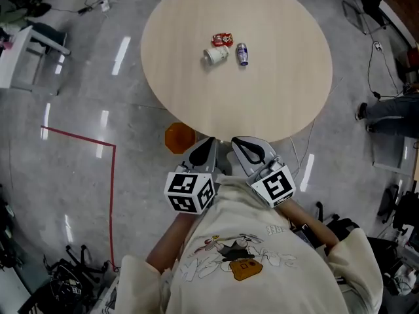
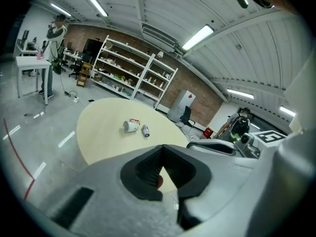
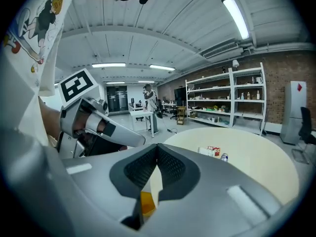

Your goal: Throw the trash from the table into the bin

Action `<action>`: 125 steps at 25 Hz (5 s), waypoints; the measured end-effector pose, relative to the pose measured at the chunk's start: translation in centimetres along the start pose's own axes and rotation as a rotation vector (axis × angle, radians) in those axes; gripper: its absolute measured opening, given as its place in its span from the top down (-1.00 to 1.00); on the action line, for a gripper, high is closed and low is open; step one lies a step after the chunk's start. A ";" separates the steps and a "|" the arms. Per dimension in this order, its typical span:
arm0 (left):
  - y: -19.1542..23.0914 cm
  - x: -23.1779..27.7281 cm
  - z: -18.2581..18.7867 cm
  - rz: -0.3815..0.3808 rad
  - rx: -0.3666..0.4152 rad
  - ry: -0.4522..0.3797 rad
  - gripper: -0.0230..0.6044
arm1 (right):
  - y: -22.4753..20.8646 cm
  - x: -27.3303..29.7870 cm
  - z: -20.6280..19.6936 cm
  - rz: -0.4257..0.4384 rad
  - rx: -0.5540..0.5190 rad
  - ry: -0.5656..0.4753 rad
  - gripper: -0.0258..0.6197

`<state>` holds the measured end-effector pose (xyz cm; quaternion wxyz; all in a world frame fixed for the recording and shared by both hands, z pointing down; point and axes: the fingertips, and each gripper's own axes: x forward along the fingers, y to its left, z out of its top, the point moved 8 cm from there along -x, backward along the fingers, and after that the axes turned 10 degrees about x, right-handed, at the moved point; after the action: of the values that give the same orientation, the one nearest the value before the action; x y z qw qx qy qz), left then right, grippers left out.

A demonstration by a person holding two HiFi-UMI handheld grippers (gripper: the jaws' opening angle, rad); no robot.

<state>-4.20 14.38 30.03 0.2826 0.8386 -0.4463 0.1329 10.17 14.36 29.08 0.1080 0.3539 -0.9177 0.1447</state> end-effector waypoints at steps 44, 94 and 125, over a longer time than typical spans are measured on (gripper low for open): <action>1.2 37.7 7.0 0.285 -0.038 0.271 0.08 | -31.7 -5.4 0.8 0.121 0.236 0.023 0.90; 3.5 34.1 4.6 0.329 -0.066 0.285 0.38 | -27.1 -5.3 -0.1 0.157 0.231 0.049 0.90; 8.9 9.3 -2.3 0.518 -0.332 0.075 0.38 | -9.8 3.5 2.0 0.486 0.027 0.152 0.90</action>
<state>-6.18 5.56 39.48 0.3886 0.6338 -0.6501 0.1568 14.11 4.53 30.08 0.1341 0.1124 -0.9630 0.2048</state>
